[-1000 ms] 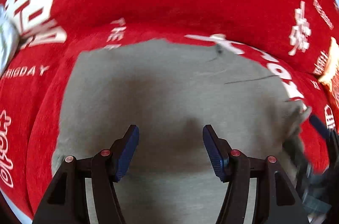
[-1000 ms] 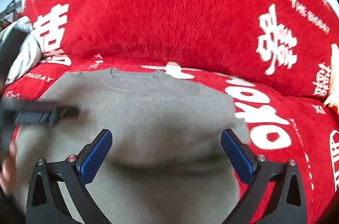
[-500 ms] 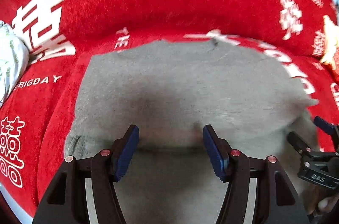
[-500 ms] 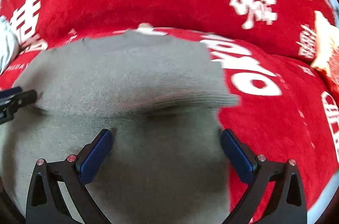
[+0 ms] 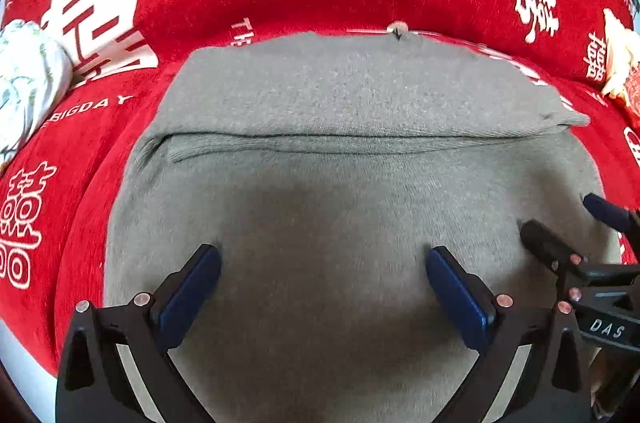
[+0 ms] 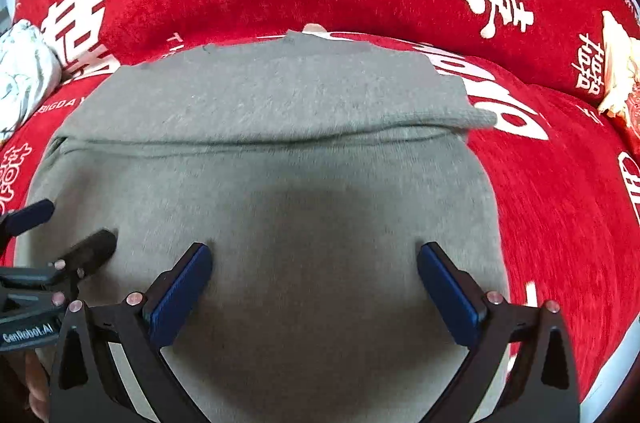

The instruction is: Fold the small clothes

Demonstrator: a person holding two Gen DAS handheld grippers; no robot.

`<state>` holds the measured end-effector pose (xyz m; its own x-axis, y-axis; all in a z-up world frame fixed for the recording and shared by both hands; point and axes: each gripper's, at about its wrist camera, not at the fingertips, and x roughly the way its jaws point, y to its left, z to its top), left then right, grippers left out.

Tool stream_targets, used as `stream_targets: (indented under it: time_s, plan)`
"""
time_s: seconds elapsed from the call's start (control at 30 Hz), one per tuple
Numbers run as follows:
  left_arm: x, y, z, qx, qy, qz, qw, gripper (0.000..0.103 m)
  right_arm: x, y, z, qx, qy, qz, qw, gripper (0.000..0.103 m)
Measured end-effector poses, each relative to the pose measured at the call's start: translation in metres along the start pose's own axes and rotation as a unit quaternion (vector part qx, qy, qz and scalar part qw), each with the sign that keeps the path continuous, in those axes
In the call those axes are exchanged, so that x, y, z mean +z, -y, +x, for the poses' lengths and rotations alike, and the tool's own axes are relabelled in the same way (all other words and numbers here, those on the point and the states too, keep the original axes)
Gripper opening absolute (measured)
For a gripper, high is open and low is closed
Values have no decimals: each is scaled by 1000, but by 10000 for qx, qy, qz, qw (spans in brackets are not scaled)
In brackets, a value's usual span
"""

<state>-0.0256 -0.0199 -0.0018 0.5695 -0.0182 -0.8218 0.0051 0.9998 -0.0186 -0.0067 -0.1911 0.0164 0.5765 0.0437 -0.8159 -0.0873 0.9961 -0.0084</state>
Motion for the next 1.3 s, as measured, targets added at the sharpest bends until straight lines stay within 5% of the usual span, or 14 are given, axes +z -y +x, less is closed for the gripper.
stream_targets:
  time_s: [0.73, 1.1, 1.3]
  plan:
    - [-75, 3, -39, 54, 519, -79, 9986, 103, -99, -13, -54, -73, 1019, -140, 9947, 102]
    - [-136, 4, -57, 47, 582, -6, 9983, 103, -149, -16, -68, -58, 969, -568, 9937, 102]
    - [-157, -10, -56, 104, 111, -202, 9997, 103, -166, -18, -69, -203, 557, -952, 9937, 103]
